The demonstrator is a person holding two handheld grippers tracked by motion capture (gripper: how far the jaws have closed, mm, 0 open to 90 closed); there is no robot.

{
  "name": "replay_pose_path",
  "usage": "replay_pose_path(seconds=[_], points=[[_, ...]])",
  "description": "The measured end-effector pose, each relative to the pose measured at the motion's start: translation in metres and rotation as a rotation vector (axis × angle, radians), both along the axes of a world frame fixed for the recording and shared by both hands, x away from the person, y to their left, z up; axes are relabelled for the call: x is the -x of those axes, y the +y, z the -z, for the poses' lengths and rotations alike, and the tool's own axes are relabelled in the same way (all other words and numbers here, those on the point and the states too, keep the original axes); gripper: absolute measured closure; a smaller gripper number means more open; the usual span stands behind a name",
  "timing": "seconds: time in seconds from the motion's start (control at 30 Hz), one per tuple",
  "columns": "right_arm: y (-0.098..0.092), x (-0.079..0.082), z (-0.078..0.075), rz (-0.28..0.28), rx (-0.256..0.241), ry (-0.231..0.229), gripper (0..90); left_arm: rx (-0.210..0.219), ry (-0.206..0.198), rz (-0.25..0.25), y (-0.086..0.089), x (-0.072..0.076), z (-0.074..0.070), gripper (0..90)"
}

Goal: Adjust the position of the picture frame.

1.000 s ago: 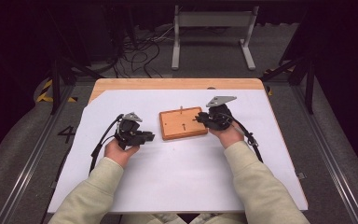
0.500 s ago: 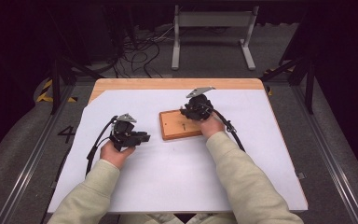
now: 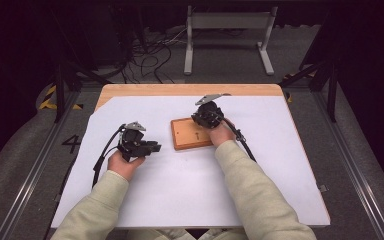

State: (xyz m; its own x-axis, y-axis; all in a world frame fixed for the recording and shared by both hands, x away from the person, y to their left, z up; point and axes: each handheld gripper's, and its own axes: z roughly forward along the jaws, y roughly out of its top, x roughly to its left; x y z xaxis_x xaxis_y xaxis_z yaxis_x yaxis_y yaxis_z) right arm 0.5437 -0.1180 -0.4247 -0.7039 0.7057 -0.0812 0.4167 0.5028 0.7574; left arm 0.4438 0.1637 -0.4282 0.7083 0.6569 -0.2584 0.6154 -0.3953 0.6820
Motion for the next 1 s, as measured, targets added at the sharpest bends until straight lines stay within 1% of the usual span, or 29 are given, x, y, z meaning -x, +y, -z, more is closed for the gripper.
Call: replay_pose_path(seconds=[0.13,0.23,0.3,0.4,0.43,0.5,0.6,0.67,0.7,0.73,0.8,0.83,0.87,0.9,0.97,1.0], points=[[-0.001,0.002,-0.002,-0.001,0.004,0.003,83.8,0.003,0.0,-0.002,0.0,0.0,0.0,71.9],[-0.004,0.006,-0.008,-0.019,0.006,0.011,84.0,0.004,0.0,-0.003,0.001,0.0,-0.001,71.8],[-0.007,0.011,-0.012,-0.039,0.01,0.012,84.0,0.004,-0.005,-0.002,0.001,0.0,-0.001,71.8],[-0.008,0.022,-0.017,-0.088,0.021,0.007,84.0,0.002,-0.004,-0.003,0.0,0.0,-0.001,71.6],[-0.008,0.031,-0.019,-0.125,0.032,0.005,84.0,0.004,-0.002,-0.006,0.0,0.001,-0.002,71.6],[-0.007,0.041,-0.021,-0.175,0.038,0.01,84.0,0.004,-0.017,-0.008,0.0,0.001,-0.003,71.7],[-0.007,0.059,-0.021,-0.241,0.026,0.014,84.0,0.01,-0.016,-0.009,0.0,0.002,-0.004,71.6],[-0.008,0.07,-0.021,-0.278,0.02,0.027,84.0,0.008,-0.016,-0.008,0.0,0.002,-0.004,71.6],[-0.008,0.07,-0.021,-0.278,0.02,0.027,84.0,0.008,-0.016,-0.008,0.0,0.002,-0.004,71.7],[-0.008,0.076,-0.02,-0.296,0.016,0.033,84.0,0.0,-0.014,0.0,-0.002,0.002,-0.004,71.7],[-0.008,0.09,-0.019,-0.34,0.009,0.056,83.8,0.003,-0.015,0.001,-0.004,0.003,-0.003,71.7],[-0.008,0.09,-0.019,-0.34,0.009,0.056,83.8,0.001,-0.014,0.011,-0.006,0.004,-0.003,71.7],[-0.007,0.097,-0.017,-0.362,0.015,0.068,83.8,-0.001,-0.015,0.013,-0.008,0.005,-0.003,71.7],[-0.007,0.097,-0.017,-0.362,0.015,0.068,83.8,-0.001,-0.011,0.02,-0.009,0.006,-0.003,71.7],[-0.006,0.104,-0.014,-0.383,0.015,0.074,83.8,-0.008,-0.019,0.037,-0.012,0.008,-0.003,71.7],[-0.005,0.107,-0.012,-0.391,0.021,0.075,83.8,-0.004,-0.013,0.042,-0.013,0.011,-0.003,71.7]])
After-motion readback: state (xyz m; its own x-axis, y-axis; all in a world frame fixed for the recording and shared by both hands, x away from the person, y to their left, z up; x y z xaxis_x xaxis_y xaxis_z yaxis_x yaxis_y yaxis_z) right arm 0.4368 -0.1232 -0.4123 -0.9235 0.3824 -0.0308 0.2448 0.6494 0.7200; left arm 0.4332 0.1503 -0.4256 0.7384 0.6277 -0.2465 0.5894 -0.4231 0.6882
